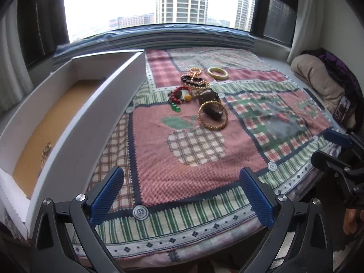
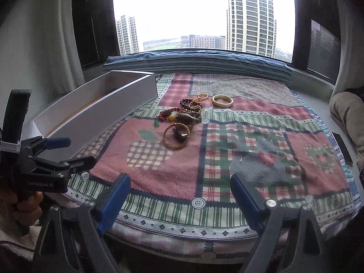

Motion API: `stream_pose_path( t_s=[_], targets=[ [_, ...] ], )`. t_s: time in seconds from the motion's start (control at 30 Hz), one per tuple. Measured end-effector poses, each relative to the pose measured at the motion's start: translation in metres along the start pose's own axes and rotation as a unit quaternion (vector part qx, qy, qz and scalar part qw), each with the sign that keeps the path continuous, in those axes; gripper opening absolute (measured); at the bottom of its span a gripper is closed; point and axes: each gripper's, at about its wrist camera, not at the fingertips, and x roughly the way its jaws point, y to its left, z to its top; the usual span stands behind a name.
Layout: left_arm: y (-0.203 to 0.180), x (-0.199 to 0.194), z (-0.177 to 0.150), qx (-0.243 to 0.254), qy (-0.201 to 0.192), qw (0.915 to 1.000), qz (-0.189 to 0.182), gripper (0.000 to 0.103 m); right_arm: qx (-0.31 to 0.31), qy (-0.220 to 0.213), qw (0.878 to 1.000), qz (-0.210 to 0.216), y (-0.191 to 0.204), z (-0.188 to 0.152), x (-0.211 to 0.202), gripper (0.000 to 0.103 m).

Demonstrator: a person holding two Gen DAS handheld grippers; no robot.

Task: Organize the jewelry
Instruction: 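Move both tools back toward the remaining jewelry on the quilt, then grasp the black watch with the right tool while the left tool grasps the gold bangle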

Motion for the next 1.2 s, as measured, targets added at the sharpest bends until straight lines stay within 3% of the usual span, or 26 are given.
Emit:
stream_pose_path(
  t_s=[0.13,0.43,1.03,1.2],
  targets=[
    [0.000,-0.006,0.001,-0.008,-0.011,0.9995,-0.029,0.101,0.024,0.015,1.000,-0.011,-0.009,-0.001,0.004,0.091],
    [0.009,-0.001,-0.005,-0.026,0.001,0.9996,-0.009,0.101,0.043,0.004,0.998,-0.050,-0.023,-0.005,-0.003,0.091],
    [-0.013,0.044,-0.015,-0.006,0.089,0.9957,-0.023,0.101,0.079,0.032,0.996,0.001,-0.030,-0.013,0.018,0.091],
    [-0.026,0.065,0.005,0.023,0.081,0.9961,-0.026,0.101,0.096,0.039,0.995,0.004,-0.042,-0.018,0.022,0.091]
  ],
)
